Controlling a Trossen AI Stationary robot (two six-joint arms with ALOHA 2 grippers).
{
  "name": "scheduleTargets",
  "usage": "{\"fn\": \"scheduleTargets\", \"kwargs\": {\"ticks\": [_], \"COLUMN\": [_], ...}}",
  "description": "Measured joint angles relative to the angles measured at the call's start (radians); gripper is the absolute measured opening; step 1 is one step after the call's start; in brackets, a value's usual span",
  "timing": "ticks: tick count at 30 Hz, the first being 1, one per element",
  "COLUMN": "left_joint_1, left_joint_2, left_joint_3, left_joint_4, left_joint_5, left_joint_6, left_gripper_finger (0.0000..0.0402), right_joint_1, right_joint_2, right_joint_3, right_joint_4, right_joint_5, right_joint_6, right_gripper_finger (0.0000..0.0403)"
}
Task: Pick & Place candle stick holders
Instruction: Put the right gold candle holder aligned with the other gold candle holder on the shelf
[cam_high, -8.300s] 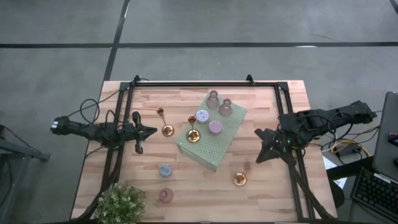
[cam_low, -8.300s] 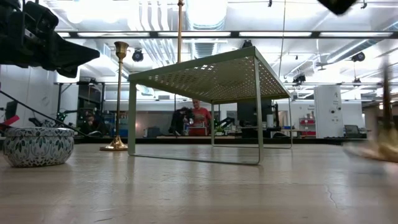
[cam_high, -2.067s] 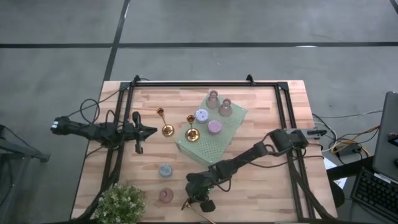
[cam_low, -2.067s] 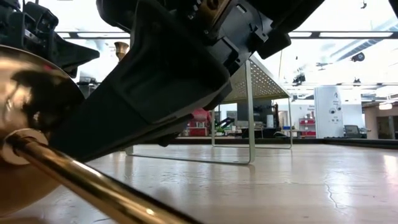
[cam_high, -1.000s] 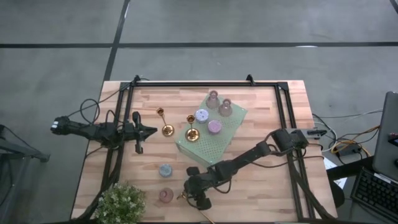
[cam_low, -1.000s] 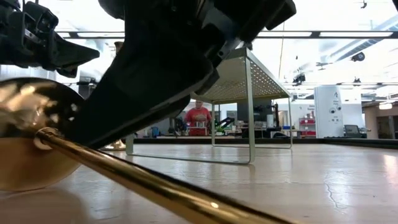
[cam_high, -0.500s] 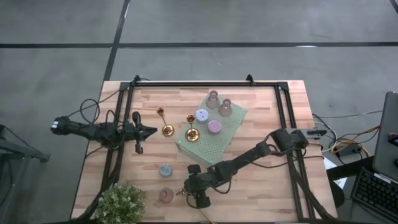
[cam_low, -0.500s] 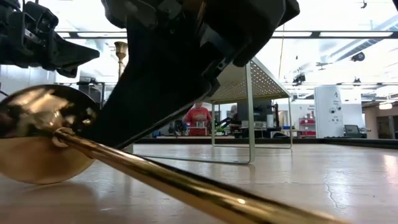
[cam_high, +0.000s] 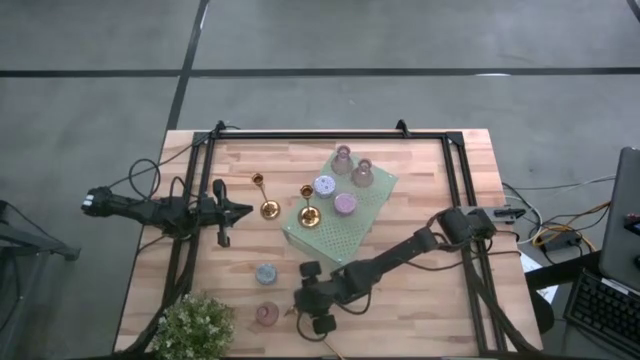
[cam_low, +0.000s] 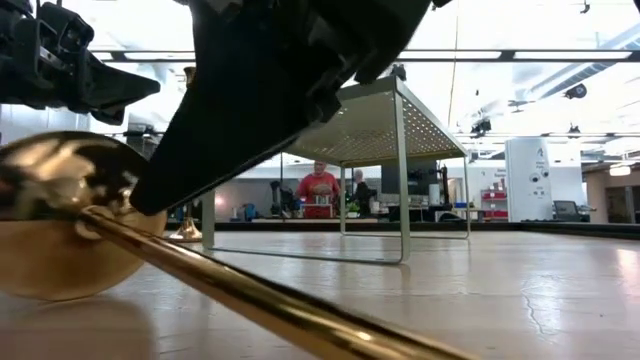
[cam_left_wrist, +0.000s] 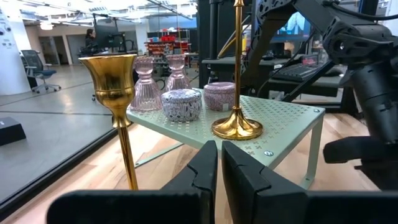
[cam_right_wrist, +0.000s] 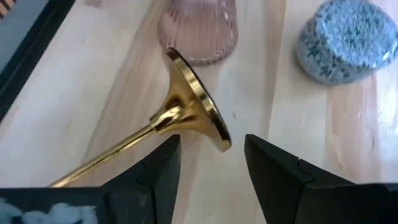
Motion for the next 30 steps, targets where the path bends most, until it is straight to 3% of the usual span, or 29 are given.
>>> {"fn": "scheduleTargets", "kwargs": {"ticks": [12,19,23,30], "left_joint_1": [0.000,0.000,0.000,0.000], "left_joint_2": [0.000,0.000,0.000,0.000], "left_joint_3": [0.000,0.000,0.000,0.000], "left_joint_4": [0.000,0.000,0.000,0.000], "left_joint_5": [0.000,0.000,0.000,0.000], "left_joint_6": [0.000,0.000,0.000,0.000], "left_gripper_finger": [0.0028,0.0028,0.0028,0.0028], "right_joint_1": [0.006,0.004,0.003,-0.006], "right_joint_2": [0.000,0.000,0.000,-0.001], "right_joint_3": [0.021,0.020,0.019,0.016], "right_joint_4": [0.001,0.047,0.048,0.051], "right_joint_5": [-0.004,-0.004,-0.019,-0.096], "right_joint_6": [-0.136,-0.222,-0.243,-0.260], "right_gripper_finger": [0.0171,0.0149,0.0117,0.0023]}}
